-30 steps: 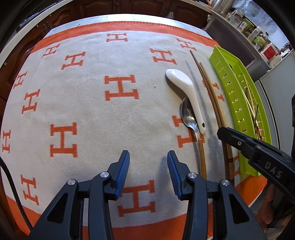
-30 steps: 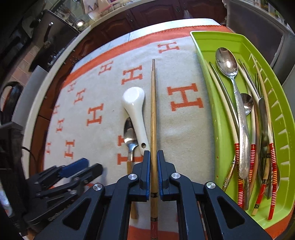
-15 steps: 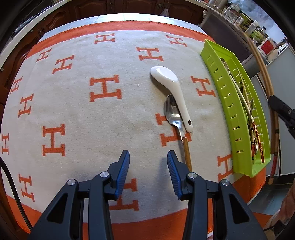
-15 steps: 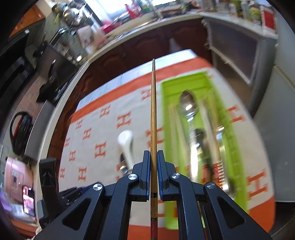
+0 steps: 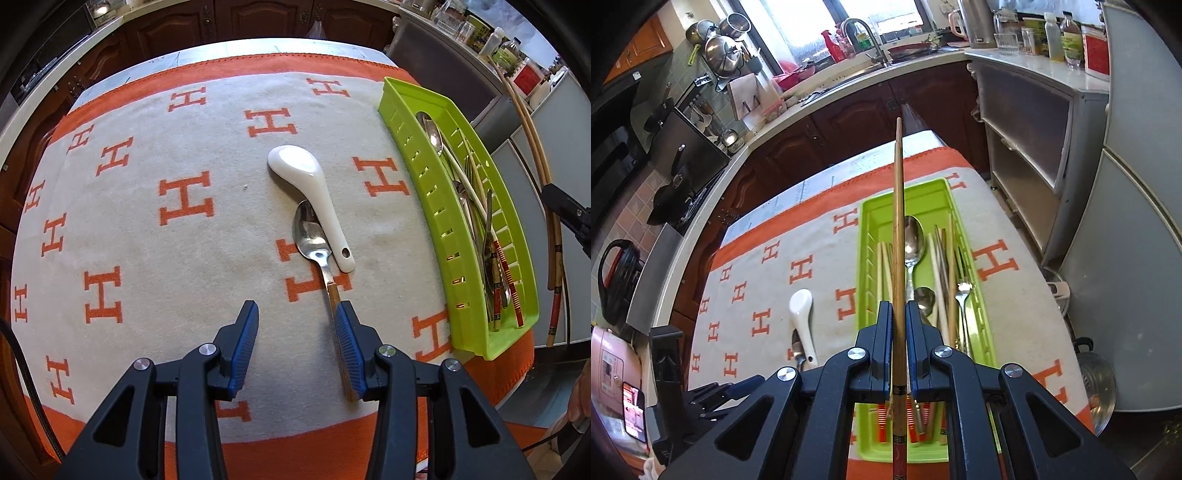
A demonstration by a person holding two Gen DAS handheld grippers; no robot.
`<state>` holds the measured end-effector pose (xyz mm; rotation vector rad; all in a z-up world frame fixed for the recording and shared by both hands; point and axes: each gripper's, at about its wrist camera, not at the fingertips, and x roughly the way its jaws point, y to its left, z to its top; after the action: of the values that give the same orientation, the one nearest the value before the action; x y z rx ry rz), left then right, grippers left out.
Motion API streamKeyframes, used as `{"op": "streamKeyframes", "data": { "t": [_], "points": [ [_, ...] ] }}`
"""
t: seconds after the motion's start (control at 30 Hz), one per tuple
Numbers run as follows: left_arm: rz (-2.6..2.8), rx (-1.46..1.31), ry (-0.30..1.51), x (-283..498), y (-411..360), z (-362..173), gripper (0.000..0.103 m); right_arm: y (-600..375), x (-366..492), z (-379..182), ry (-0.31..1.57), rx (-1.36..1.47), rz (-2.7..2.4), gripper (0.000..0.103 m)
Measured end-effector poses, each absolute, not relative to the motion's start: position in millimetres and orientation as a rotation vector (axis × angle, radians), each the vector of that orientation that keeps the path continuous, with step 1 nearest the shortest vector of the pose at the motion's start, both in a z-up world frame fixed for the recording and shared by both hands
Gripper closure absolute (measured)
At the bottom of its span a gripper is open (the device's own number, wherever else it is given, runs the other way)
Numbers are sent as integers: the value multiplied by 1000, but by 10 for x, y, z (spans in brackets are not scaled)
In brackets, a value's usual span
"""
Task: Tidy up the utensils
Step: 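Carry the wooden chopstick into the green tray and open the right tool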
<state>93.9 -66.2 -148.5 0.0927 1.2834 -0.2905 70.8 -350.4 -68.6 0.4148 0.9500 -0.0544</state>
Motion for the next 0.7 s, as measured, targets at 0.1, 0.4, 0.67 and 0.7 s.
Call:
{"op": "streamKeyframes", "data": {
  "t": [0.1, 0.4, 0.67, 0.7],
  "points": [
    [-292, 82, 1300, 971, -693, -1535, 59, -3569, 741, -795, 968, 396, -91, 96],
    [-284, 15, 1368, 1108, -708, -1709, 57, -3571, 1006, -1137, 1038, 298, -103, 94],
    [-276, 42, 1347, 1178, -809, -1738, 54, -3563, 1049, -1131, 996, 390, -90, 64],
    [-273, 50, 1344, 1180, -826, -1742, 54, -3554, 1044, -1120, 990, 394, -84, 64]
  ]
}}
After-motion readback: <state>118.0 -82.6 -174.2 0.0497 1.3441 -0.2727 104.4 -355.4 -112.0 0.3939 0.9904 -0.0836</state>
